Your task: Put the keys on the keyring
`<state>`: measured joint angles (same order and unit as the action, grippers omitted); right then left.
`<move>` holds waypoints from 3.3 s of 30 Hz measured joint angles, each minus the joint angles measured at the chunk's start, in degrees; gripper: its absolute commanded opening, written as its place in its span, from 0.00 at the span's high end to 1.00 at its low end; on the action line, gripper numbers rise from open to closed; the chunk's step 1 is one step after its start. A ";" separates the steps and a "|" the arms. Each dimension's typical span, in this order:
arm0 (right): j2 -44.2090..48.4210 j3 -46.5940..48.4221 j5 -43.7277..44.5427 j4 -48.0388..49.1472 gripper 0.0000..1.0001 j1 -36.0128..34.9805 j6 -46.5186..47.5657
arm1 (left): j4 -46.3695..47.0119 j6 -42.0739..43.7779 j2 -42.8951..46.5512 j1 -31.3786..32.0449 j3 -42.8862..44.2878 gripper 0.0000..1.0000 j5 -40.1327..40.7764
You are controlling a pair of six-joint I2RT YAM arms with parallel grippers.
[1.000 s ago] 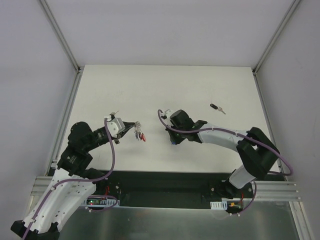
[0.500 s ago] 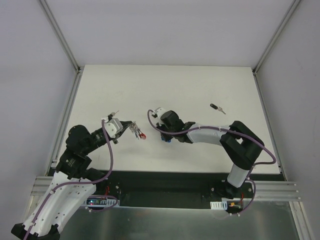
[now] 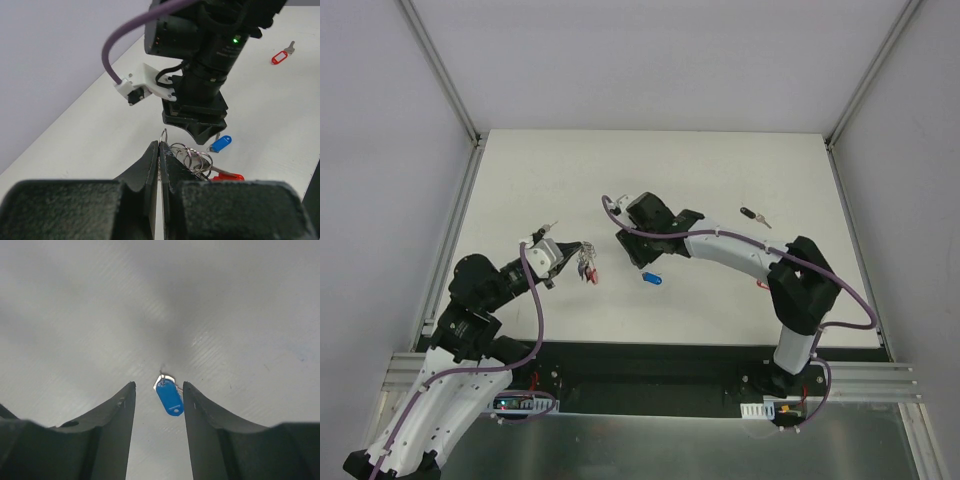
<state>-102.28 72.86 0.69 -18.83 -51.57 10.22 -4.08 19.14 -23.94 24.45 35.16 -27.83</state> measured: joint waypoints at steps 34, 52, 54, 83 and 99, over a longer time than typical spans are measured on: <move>-26.34 33.07 -5.88 -32.41 0.72 0.00 12.24 | 0.11 0.02 1.40 0.00 -0.33 1.00 1.36; -28.41 34.60 -3.80 -33.94 0.82 -0.66 13.46 | 0.15 0.00 0.96 0.00 -0.37 1.00 1.36; -28.41 34.60 -3.52 -33.94 0.83 -0.70 13.55 | 0.17 0.00 0.96 0.00 -0.37 1.00 1.36; 18.14 -11.50 -2.97 9.29 0.99 -0.15 9.79 | 1.01 0.02 1.16 0.00 -1.79 1.00 1.29; 46.95 -30.84 6.34 48.39 0.99 -1.01 8.13 | 3.56 0.22 -0.37 0.00 -2.75 1.00 -3.98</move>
<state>-55.33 42.02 7.03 29.56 -52.58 18.35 -0.51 19.35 -24.32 24.45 32.40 -31.81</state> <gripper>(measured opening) 0.018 0.006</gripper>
